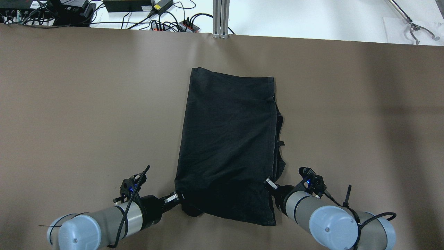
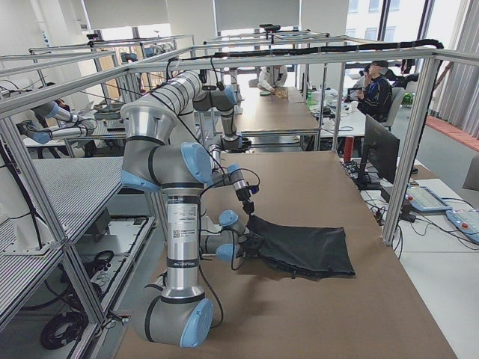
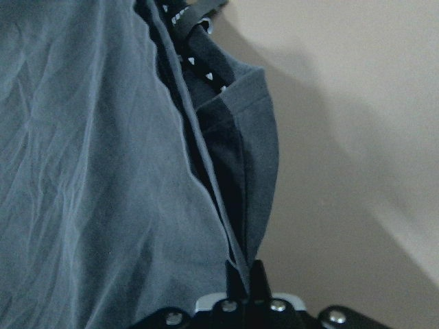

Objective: Fold clothes
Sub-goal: 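Grasp the near end corners with the left and right grippers, then lift the near end and fold it over toward the far end with both grippers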

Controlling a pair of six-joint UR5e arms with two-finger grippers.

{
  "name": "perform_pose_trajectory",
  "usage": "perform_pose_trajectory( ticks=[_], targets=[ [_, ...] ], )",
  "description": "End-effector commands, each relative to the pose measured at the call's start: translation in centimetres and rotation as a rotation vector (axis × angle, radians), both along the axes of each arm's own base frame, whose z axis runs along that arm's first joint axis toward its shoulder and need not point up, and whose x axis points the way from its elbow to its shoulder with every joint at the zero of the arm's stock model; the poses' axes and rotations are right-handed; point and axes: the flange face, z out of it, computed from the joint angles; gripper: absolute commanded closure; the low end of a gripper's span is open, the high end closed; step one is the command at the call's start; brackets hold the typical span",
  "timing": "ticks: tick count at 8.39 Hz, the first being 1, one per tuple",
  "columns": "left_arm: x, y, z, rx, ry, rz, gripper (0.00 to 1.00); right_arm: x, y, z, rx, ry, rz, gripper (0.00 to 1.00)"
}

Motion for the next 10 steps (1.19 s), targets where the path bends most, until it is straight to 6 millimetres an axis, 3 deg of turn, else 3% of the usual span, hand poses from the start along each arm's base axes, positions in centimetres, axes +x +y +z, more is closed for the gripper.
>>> perform_pose_trajectory(
  ticks=[1, 2, 3, 6, 7, 10],
  targets=[
    [-8.6, 2.3, -3.5, 0.014, 0.067, 0.045, 1.0, 1.9, 6.2, -3.7, 0.04, -0.074, -0.074, 1.0],
    [-10.5, 2.6, -4.6, 0.021, 0.096, 0.089, 1.0, 3.5, 6.3, -5.4, 0.057, -0.098, -0.065, 1.0],
    [-11.3, -0.5, -4.5, 0.021, 0.075, 0.052, 1.0, 3.9, 4.9, -5.8, 0.105, -0.059, -0.064, 1.0],
    [-11.9, -9.2, -13.6, 0.046, -0.075, -0.017, 1.0, 6.0, 0.0, -5.0, 0.156, 0.003, 0.007, 1.0],
    [-11.3, -11.6, -14.8, 0.052, -0.107, -0.047, 1.0, 6.0, -1.7, -4.6, 0.186, 0.037, 0.022, 1.0],
    [-9.0, -19.4, -14.4, 0.105, -0.239, -0.119, 1.0, 4.2, -9.5, -3.8, 0.198, 0.12, 0.109, 1.0]
  ],
)
